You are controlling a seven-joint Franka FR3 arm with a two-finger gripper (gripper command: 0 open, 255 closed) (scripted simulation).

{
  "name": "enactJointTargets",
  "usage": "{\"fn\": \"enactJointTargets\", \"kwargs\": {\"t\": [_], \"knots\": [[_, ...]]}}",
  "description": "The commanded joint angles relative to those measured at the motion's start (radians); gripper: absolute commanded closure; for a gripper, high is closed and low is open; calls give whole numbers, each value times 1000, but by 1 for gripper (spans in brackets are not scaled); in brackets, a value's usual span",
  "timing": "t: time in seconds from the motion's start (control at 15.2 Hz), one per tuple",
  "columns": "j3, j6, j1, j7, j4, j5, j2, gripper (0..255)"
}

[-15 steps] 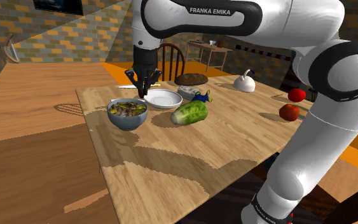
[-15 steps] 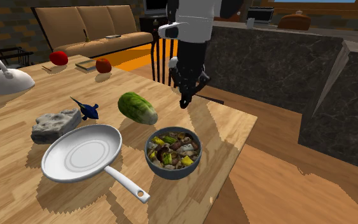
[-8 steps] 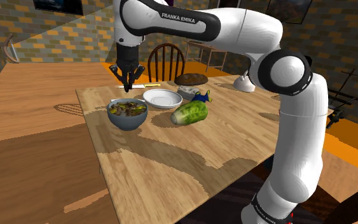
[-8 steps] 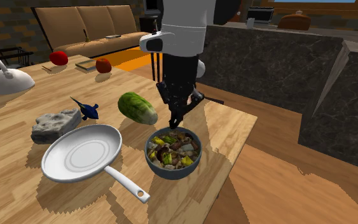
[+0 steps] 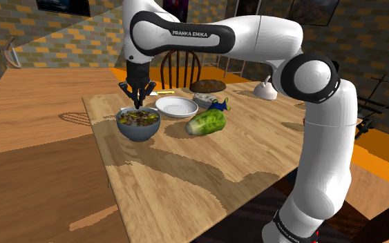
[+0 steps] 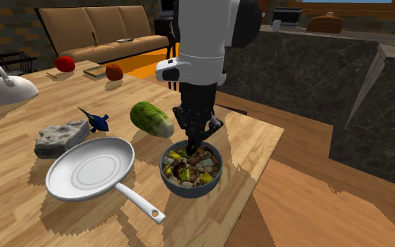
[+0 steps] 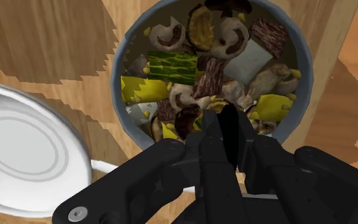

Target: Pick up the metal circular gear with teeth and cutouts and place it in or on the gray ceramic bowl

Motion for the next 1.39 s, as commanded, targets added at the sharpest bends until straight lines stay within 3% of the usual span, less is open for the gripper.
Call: {"fn": "enactJointTargets", "kwargs": {"t": [0.0,0.26,0.79,0.86,1.19,1.32], "knots": [[0,30,-6,3,-36,3,-7,255],[-1,83,-16,7,-95,4,-12,255],[-1,83,-16,7,-95,4,-12,255],[-1,84,-16,7,-95,4,-12,0],[-1,84,-16,7,-95,4,-12,0],[2,16,-5,3,-27,5,-12,0]]}}
